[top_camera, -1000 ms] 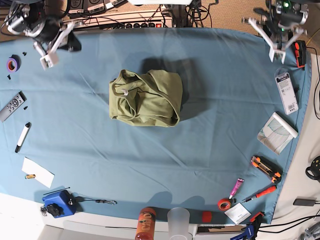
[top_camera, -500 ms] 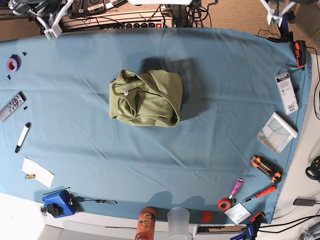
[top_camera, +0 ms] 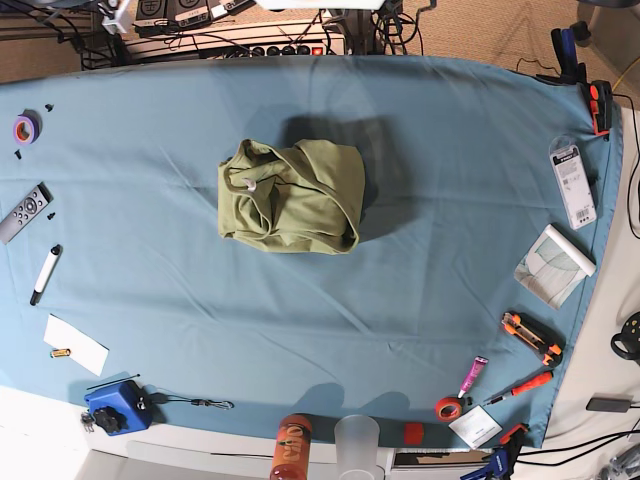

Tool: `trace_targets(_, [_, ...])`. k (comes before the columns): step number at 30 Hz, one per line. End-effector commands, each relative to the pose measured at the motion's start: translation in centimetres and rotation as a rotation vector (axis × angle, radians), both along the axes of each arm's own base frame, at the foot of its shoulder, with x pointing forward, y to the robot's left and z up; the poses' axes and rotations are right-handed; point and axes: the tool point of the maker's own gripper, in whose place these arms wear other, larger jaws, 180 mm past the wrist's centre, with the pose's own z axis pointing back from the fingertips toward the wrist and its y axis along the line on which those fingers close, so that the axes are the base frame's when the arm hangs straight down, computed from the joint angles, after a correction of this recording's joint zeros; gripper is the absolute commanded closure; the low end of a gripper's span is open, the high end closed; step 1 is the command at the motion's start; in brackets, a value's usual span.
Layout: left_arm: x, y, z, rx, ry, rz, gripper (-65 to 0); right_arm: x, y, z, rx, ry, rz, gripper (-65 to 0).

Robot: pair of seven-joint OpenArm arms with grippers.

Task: Layout the t-shirt on the table in an organized manner, then fold the t-shirt properly

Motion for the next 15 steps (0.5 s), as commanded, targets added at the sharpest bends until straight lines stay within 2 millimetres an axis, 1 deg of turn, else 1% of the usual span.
trace_targets(1, [-0.9, 0.2, -0.5, -0.011, 0.018, 0.002, 0.0, -0.2, -0.7, -0.2, -0.018, 0.021, 0.038, 0.0])
trace_targets(5, [-1.6, -0.4, -3.9, -0.062, 0.036, 0.066, 0.0, 0.1, 0.1, -2.9, -0.013, 0.06, 0.153, 0.0])
trace_targets(8, [-1.4, -0.7, -6.1, -0.075, 0.021, 0.116, 0.0, 1.2, 1.1, -4.7, -0.006, 0.035, 0.233, 0.0])
trace_targets(12, [-1.4, 0.1, -8.5, -0.035, 0.015, 0.095, 0.0, 2.7, 2.2, -7.2, -0.003, -0.02, 0.369, 0.0])
trace_targets(15, [-0.5, 0.5, -9.8, -0.012, -0.026, 0.089, 0.0, 3.6, 3.3, -9.1, 0.007, -0.061, 0.437, 0.0])
